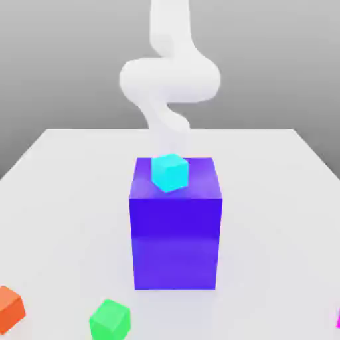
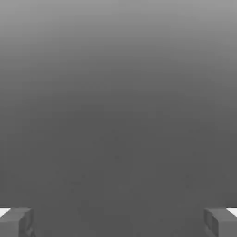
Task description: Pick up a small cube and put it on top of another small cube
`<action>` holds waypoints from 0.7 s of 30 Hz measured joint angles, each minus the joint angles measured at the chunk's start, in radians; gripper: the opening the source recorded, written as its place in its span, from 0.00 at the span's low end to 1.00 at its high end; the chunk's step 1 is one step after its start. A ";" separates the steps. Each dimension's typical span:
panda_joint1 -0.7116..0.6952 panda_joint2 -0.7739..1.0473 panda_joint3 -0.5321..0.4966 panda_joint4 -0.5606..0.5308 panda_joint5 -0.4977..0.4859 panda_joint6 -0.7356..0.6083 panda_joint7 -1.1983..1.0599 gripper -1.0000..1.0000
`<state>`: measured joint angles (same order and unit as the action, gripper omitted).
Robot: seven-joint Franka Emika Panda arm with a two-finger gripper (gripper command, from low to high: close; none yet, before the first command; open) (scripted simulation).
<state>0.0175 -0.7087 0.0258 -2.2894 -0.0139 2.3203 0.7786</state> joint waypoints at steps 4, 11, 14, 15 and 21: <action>0.029 0.151 0.044 0.018 -0.025 0.034 -0.034 0.50; 0.079 0.404 0.119 0.047 -0.074 0.090 -0.086 0.50; 0.102 0.513 0.150 0.060 -0.098 0.114 -0.106 0.50; 0.109 0.549 0.160 0.064 -0.107 0.122 -0.112 0.50; 0.188 0.768 0.203 0.090 -0.160 0.170 -0.149 0.50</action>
<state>0.2060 0.0591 0.2286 -2.1999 -0.1735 2.4903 0.6298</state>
